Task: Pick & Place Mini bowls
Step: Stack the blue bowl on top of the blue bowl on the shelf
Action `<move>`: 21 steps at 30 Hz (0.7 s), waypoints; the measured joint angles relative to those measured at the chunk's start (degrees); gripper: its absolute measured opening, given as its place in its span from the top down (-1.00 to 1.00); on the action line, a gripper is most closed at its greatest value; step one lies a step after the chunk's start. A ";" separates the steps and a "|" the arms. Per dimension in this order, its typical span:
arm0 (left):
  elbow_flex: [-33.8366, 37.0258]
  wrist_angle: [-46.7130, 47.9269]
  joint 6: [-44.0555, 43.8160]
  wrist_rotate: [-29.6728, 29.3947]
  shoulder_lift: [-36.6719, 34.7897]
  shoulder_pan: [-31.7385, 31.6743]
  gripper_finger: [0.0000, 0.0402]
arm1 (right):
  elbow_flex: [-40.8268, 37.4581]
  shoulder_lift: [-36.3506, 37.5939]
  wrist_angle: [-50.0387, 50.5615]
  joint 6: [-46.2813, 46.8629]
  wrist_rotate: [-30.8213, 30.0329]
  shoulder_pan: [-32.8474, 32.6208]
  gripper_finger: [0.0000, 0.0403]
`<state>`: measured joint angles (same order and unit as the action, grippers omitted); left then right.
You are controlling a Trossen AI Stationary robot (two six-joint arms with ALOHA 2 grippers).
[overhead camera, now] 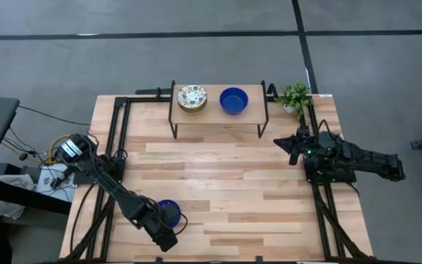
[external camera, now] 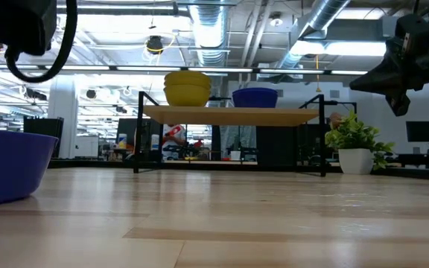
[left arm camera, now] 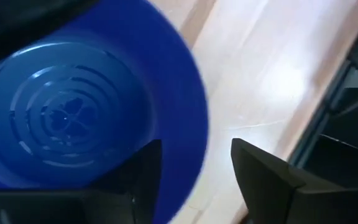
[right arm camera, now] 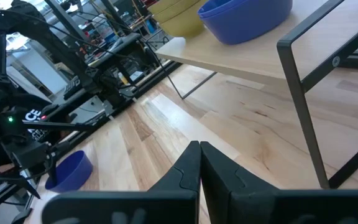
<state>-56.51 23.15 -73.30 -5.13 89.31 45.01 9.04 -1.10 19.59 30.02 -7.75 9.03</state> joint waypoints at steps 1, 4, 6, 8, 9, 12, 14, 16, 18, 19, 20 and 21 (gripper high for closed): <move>0.00 -0.05 0.02 0.00 0.57 0.00 0.07 | 0.00 -0.02 0.00 0.00 0.00 -0.02 1.00; 0.02 -0.02 0.01 0.02 2.54 -0.28 0.17 | 0.00 0.00 0.02 0.00 0.00 0.00 1.00; 0.02 -0.04 -0.15 0.11 3.73 -0.69 0.23 | 0.00 -0.01 0.02 0.00 0.00 -0.02 1.00; -0.06 -0.77 -0.35 0.48 4.28 -1.24 0.31 | 0.00 -0.01 0.02 0.00 0.00 0.01 1.00; -0.09 -1.10 -0.35 0.66 4.35 -1.50 0.37 | 0.00 -0.01 0.04 0.00 0.00 -0.02 1.00; -0.07 -1.18 -0.27 0.60 3.44 -2.17 0.61 | 0.00 -0.02 0.04 0.00 0.00 0.00 1.00; -0.02 -0.85 -0.10 0.13 2.03 -2.47 0.80 | 0.00 0.00 0.04 0.00 0.00 0.01 1.00; -0.13 -1.27 0.98 -0.37 0.51 -2.46 0.93 | 0.00 0.00 0.04 0.00 0.00 0.01 1.00; -0.13 -1.39 1.38 -1.11 -0.64 -2.43 0.95 | 0.00 0.00 0.04 -0.02 0.00 0.00 1.00; -0.07 -1.31 1.50 -1.37 -1.14 -2.61 0.96 | 0.00 0.00 0.04 -0.02 0.00 0.01 1.00; 0.00 -1.19 1.49 -1.58 -1.72 -2.86 0.97 | 0.00 0.00 0.04 -0.02 0.00 0.01 1.00; 0.00 -1.16 1.49 -1.81 -2.45 -3.17 0.97 | 0.00 -0.02 0.04 -0.02 0.00 -0.01 1.00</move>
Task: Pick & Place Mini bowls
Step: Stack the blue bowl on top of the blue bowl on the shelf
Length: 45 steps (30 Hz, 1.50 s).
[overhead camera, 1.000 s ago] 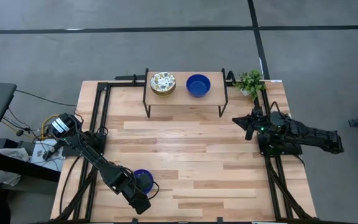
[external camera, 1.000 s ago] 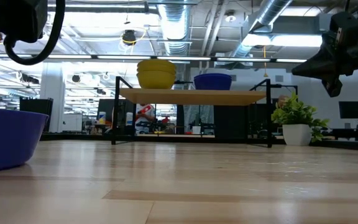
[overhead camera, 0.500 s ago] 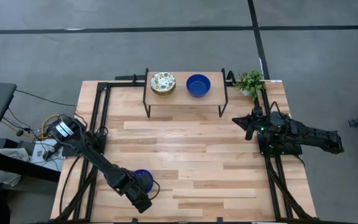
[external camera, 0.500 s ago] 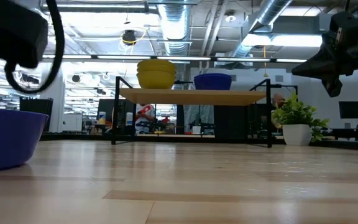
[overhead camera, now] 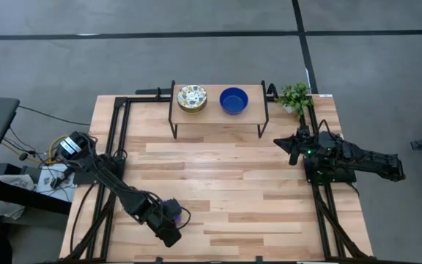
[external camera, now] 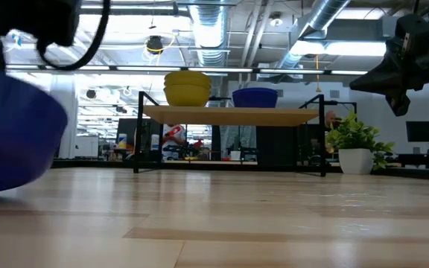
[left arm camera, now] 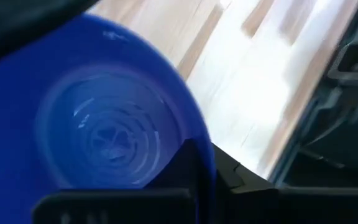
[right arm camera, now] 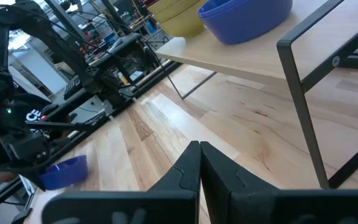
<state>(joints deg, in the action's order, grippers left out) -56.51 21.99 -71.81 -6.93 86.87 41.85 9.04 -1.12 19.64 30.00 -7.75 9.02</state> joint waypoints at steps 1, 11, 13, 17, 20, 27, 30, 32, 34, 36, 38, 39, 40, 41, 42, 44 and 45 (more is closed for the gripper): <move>0.00 -0.15 0.09 -0.13 -0.73 -0.51 0.98 | 0.00 0.02 0.00 0.00 0.00 -0.01 1.00; -3.58 -0.15 16.28 -1.71 -5.09 -9.30 0.99 | 0.00 0.02 0.00 0.00 -0.02 0.02 1.00; -5.57 -0.18 20.94 -1.74 -5.09 -11.29 0.99 | 0.00 0.02 0.00 0.00 -0.04 0.02 1.00; -9.28 -0.13 29.13 -1.44 -5.09 -14.86 0.99 | 0.00 0.00 -0.57 -0.01 -0.13 0.02 1.00; -12.15 -0.21 35.10 -1.40 -5.10 -17.31 0.99 | 0.00 0.01 -1.66 0.00 -0.09 0.01 1.00; -18.04 -0.21 48.10 -1.32 -5.11 -24.98 0.99 | 0.02 -0.01 -2.29 -0.02 -0.02 0.02 1.00; -20.64 -0.13 52.04 -1.39 -5.04 -28.90 0.99 | 0.02 0.00 -2.29 -0.02 -0.02 0.02 1.00; -22.56 -0.23 54.60 -1.41 -5.00 -31.44 0.99 | 0.02 0.02 -2.27 -0.02 -0.02 0.02 1.00; -24.50 -0.31 57.27 -1.43 -4.60 -33.85 0.99 | 0.02 0.02 -2.27 -0.18 -0.06 0.01 1.00; -26.43 -0.02 59.36 -1.43 -3.99 -36.00 0.99 | 0.02 0.00 -2.25 -1.21 -0.17 0.01 1.00; -29.06 -0.26 61.20 -1.41 -2.80 -38.07 0.99 | 0.02 0.00 -2.17 -2.93 -0.17 0.01 1.00; -30.44 -0.21 62.16 -1.43 -2.04 -38.94 0.99 | 0.02 0.00 -2.17 -3.82 -0.17 0.02 1.00; -31.91 -0.21 63.05 -1.45 -1.14 -39.77 0.99 | 0.02 0.00 -2.23 -4.63 -0.20 0.05 1.00; -33.46 -0.22 64.09 -1.43 -0.03 -40.59 0.99 | 0.02 0.00 -2.23 -5.03 -0.20 0.06 1.00; -35.13 -0.13 65.17 -1.43 1.29 -41.35 0.99 | 0.02 0.00 -2.23 -5.07 -0.18 0.11 1.00; -38.59 1.19 66.99 -1.41 3.91 -42.85 0.99 | 0.02 -0.01 -2.21 -5.05 -0.20 0.17 1.00; -40.44 2.25 67.77 -1.41 5.21 -43.55 0.99 | 0.02 -0.01 -2.14 -5.05 -0.17 0.17 1.00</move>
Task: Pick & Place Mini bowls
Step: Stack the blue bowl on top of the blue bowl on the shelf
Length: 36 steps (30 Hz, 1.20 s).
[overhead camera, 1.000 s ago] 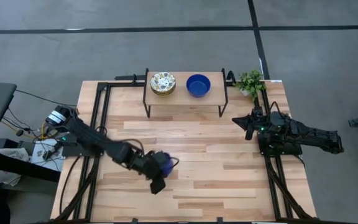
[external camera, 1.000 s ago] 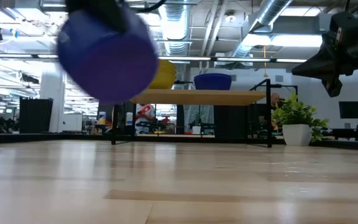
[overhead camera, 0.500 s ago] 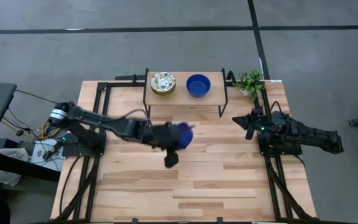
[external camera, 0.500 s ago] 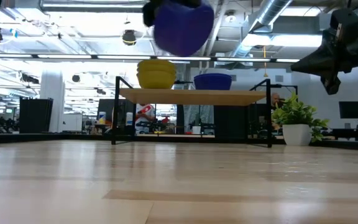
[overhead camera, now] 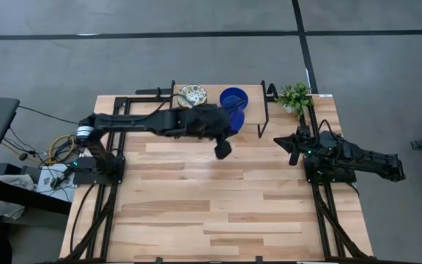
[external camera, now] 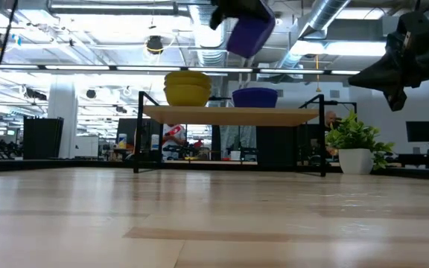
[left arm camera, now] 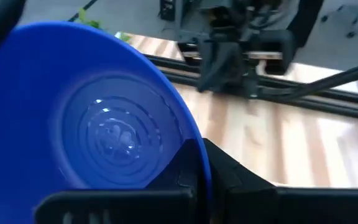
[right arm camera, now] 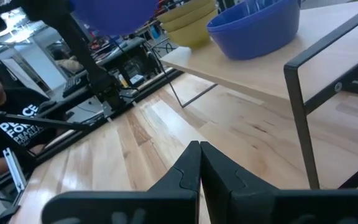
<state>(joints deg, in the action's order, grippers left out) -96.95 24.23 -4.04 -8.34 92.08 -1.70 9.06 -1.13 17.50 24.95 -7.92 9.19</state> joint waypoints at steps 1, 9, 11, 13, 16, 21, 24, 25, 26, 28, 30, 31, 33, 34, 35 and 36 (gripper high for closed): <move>-1.93 0.88 0.84 -0.05 1.31 -0.72 0.99 | 0.00 0.02 0.02 -0.01 0.00 0.00 1.00; -13.53 3.70 7.35 -0.47 10.17 -5.28 0.99 | 0.00 0.00 -0.36 0.00 0.37 0.00 1.00; -14.89 4.04 8.44 -0.66 11.43 -5.82 0.99 | 0.00 0.00 -1.69 -0.01 1.30 -0.01 1.00; -15.18 4.17 9.69 -0.76 11.98 -5.89 0.99 | 0.00 0.00 -4.44 -0.65 3.12 -0.16 1.00; -15.18 5.90 11.92 -2.55 12.01 -5.25 0.99 | 0.07 0.00 -11.22 -3.06 5.51 -0.19 1.00; -15.18 9.26 18.24 -6.38 12.01 -3.36 0.99 | 4.70 -2.59 -14.55 -11.88 6.50 -0.17 1.00; -15.18 10.59 21.52 -6.85 12.01 -1.88 0.99 | 9.59 -7.75 -14.50 -17.94 7.67 -0.17 1.00; -15.18 11.29 22.00 -7.23 12.01 -1.43 0.99 | 11.63 -10.05 -13.93 -20.21 8.61 -0.17 1.00; -15.18 11.83 22.47 -7.59 12.01 -0.95 0.99 | 13.92 -12.43 -12.34 -22.44 9.42 -0.17 1.00; -15.18 12.99 23.37 -8.05 12.00 -0.10 0.99 | 19.54 -18.26 -6.51 -26.51 10.28 -0.20 1.00; -15.18 15.14 23.50 -8.20 11.99 0.80 0.99 | 25.56 -24.44 1.33 -31.18 10.38 -0.20 1.00; -15.18 16.49 23.50 -8.20 11.99 1.24 0.99 | 28.71 -27.47 5.10 -33.82 10.29 -0.17 1.00; -15.18 20.12 23.40 -8.22 11.99 2.44 0.98 | 34.52 -32.78 10.59 -39.06 10.05 -0.17 1.00; -15.18 21.93 23.28 -8.20 11.99 3.12 0.98 | 37.33 -35.28 12.78 -41.47 10.03 -0.17 1.00; -15.18 23.69 23.14 -8.18 11.99 3.87 0.98 | 39.97 -37.35 14.62 -43.86 9.98 -0.17 1.00; -15.18 25.38 23.06 -8.27 11.99 4.64 0.98 | 42.52 -39.24 16.47 -46.07 9.90 -0.17 1.00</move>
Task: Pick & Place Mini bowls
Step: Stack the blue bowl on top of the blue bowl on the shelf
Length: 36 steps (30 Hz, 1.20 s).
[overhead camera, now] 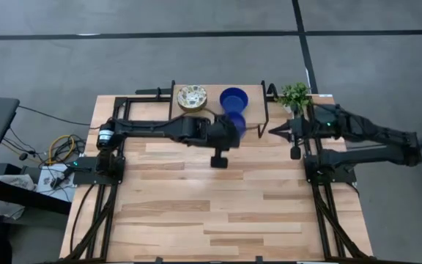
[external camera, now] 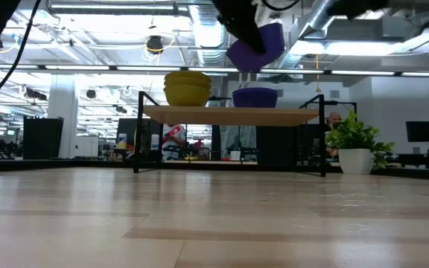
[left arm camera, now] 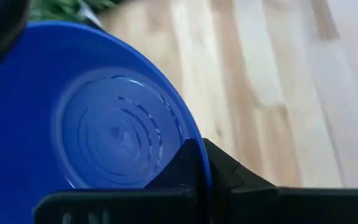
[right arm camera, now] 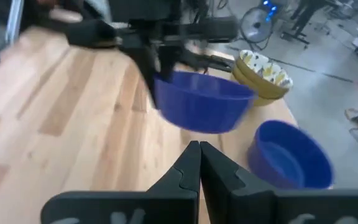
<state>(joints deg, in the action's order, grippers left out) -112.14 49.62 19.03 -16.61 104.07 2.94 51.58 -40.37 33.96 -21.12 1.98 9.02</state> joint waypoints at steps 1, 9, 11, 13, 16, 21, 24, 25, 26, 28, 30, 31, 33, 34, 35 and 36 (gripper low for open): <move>0.00 1.73 -0.02 -0.16 -0.17 0.89 0.98 | 2.40 -1.73 1.96 -2.04 -0.03 0.00 1.00; 0.00 10.29 0.32 -0.35 -1.93 8.28 0.98 | 14.69 -12.28 11.24 -13.26 1.71 0.63 1.00; 0.00 10.65 0.33 -1.30 -2.22 9.79 0.98 | 16.13 -14.93 12.87 -15.52 2.59 -0.11 1.00; 0.00 12.70 0.42 -3.41 -2.50 11.24 0.98 | 16.93 -17.56 14.41 -17.96 2.58 -1.32 1.00; 0.00 15.50 0.44 -4.95 -2.60 12.82 0.98 | 18.15 -21.27 16.03 -21.54 2.46 -3.59 1.00; 2.45 18.39 0.44 -4.85 -2.62 14.97 0.98 | 20.19 -27.14 18.26 -26.78 0.20 -7.26 1.00; 4.53 18.44 0.46 -4.80 -2.62 16.12 0.98 | 20.83 -29.91 18.00 -29.07 -0.91 -9.24 1.00; 5.22 18.40 0.46 -4.79 -2.62 16.41 0.98 | 21.04 -30.82 17.87 -29.78 -1.08 -9.81 0.99; 5.83 18.65 0.46 -4.74 -2.62 16.67 0.98 | 21.15 -31.71 17.88 -30.35 -1.29 -10.37 0.98; 6.89 18.48 0.46 -4.72 -2.60 16.97 0.98 | 21.35 -33.10 17.95 -31.45 -2.39 -11.53 0.93; 7.48 18.51 0.42 -4.54 -2.60 17.17 0.98 | 21.55 -34.20 17.61 -32.54 -3.31 -12.48 0.85; 7.84 18.38 0.44 -4.40 -2.60 17.25 0.98 | 21.55 -34.77 17.71 -33.22 -4.08 -13.12 0.80; 8.36 18.54 0.44 -4.34 -2.60 17.31 0.98 | 21.55 -35.82 17.17 -34.42 -5.37 -14.16 0.70; 8.48 18.46 0.44 -4.34 -2.60 17.31 0.98 | 21.52 -36.19 17.06 -35.10 -5.85 -14.73 0.66; 8.48 18.46 0.44 -4.34 -2.60 17.31 0.98 | 21.52 -36.61 16.69 -35.95 -6.37 -15.25 0.62; 8.48 18.34 0.44 -4.34 -2.60 17.31 0.98 | 21.52 -36.95 15.97 -36.95 -6.86 -15.71 0.59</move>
<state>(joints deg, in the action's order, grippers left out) -103.66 67.95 19.46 -20.95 101.47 20.25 73.10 -77.32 49.93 -58.07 -4.88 -6.69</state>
